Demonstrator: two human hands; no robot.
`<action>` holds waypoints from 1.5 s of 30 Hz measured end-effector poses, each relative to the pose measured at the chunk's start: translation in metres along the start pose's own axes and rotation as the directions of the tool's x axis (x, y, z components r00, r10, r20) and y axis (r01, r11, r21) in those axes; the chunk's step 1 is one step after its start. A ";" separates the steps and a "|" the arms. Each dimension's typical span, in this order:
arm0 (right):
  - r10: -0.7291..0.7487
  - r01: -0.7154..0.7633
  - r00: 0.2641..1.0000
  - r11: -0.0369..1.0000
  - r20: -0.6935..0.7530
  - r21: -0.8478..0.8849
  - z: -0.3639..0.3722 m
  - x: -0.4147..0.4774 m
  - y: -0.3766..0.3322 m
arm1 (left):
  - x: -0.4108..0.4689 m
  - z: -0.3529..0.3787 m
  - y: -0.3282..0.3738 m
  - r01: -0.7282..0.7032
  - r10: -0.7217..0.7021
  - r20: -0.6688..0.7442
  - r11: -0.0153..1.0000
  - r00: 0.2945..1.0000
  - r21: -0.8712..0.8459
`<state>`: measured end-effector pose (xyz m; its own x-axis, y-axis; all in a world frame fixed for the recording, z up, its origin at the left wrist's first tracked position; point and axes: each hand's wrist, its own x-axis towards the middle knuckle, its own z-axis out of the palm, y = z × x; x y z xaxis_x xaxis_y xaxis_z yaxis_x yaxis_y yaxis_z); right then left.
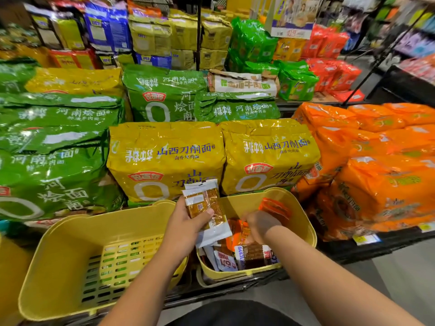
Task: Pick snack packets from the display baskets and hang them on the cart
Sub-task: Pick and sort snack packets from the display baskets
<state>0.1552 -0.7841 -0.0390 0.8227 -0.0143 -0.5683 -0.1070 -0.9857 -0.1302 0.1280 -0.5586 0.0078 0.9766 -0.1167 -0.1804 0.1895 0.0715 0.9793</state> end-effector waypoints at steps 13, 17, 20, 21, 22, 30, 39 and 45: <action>-0.023 0.005 0.997 0.974 0.078 0.228 0.000 0.002 0.009 | 0.005 0.003 0.004 0.044 -0.044 0.017 0.999 0.999 0.021; -0.056 0.068 0.997 0.925 -0.044 0.375 -0.018 -0.016 0.009 | 0.003 0.001 0.006 0.057 -0.057 0.002 0.998 0.998 -0.001; -0.104 0.240 0.957 0.808 -0.269 0.539 -0.028 -0.038 0.020 | 0.001 0.000 0.009 0.078 -0.078 -0.003 0.996 0.997 -0.043; -0.086 0.272 0.945 0.744 -0.316 0.610 -0.032 -0.045 0.024 | 0.001 0.000 0.011 0.083 -0.083 -0.004 0.995 0.997 -0.057; -0.072 0.303 0.934 0.676 -0.350 0.671 -0.036 -0.053 0.029 | -0.001 0.001 0.012 0.083 -0.084 -0.009 0.994 0.996 -0.071; -0.112 0.310 0.939 -0.140 -0.326 0.940 -0.035 -0.100 0.036 | -0.028 0.012 0.023 0.083 -0.095 -0.068 0.983 0.993 -0.165; -0.173 0.280 0.940 -0.105 -0.294 0.954 -0.010 -0.105 0.031 | -0.096 0.040 0.015 0.082 -0.135 -0.263 0.976 0.955 -0.203; -0.236 0.324 0.922 0.039 -0.306 0.945 0.003 -0.111 0.001 | -0.139 0.027 0.008 0.027 -0.161 -0.450 0.957 0.878 -0.288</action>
<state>0.0625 -0.7830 0.0215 0.9550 0.1680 -0.2443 -0.2653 0.1160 -0.9572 -0.0093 -0.5684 0.0430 0.8730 0.3321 -0.3571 0.2374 0.3503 0.9061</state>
